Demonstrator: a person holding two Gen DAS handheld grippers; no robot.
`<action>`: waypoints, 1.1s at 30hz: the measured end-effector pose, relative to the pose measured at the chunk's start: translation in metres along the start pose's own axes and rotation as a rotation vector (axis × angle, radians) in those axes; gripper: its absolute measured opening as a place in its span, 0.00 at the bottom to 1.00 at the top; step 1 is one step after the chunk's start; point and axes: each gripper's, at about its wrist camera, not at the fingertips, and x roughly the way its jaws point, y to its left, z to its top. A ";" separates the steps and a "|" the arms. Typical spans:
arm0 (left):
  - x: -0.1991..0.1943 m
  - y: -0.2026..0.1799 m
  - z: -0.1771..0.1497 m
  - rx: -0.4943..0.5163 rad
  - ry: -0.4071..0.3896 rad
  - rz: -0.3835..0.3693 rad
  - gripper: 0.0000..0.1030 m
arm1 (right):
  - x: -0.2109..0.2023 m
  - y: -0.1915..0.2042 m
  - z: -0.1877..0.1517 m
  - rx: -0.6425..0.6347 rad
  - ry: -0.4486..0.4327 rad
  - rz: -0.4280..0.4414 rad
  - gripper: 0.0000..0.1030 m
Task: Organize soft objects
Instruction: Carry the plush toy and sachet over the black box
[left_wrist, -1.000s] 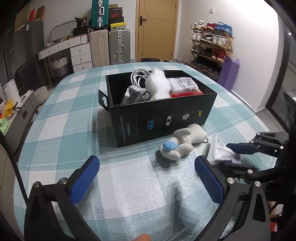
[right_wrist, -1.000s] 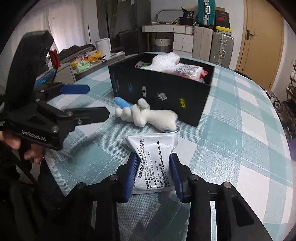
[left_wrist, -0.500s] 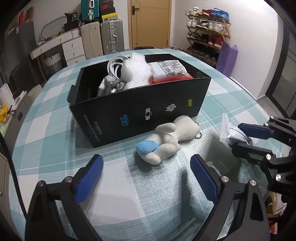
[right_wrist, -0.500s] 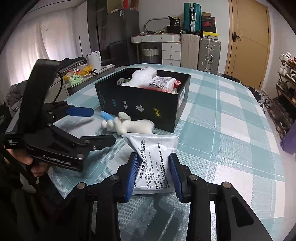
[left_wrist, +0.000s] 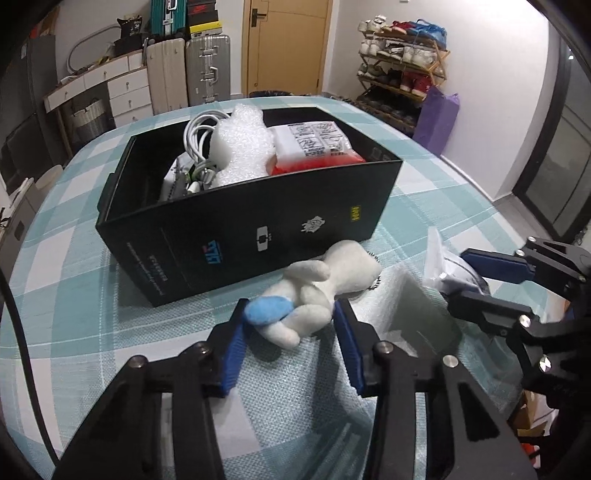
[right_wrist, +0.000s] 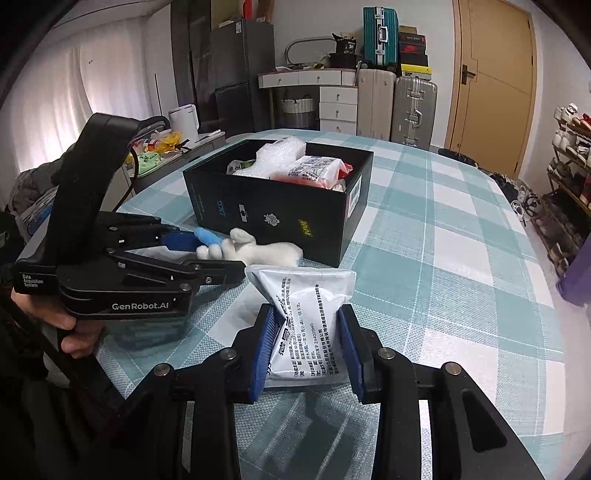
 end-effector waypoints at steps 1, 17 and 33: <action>-0.001 0.000 -0.001 0.002 -0.004 0.001 0.42 | -0.001 0.000 0.000 0.001 -0.001 0.000 0.34; -0.055 0.013 -0.015 -0.021 -0.125 0.000 0.41 | -0.019 0.008 0.011 -0.013 -0.076 -0.009 0.34; -0.081 0.046 0.007 -0.133 -0.240 0.072 0.41 | -0.032 0.007 0.037 0.013 -0.158 -0.028 0.34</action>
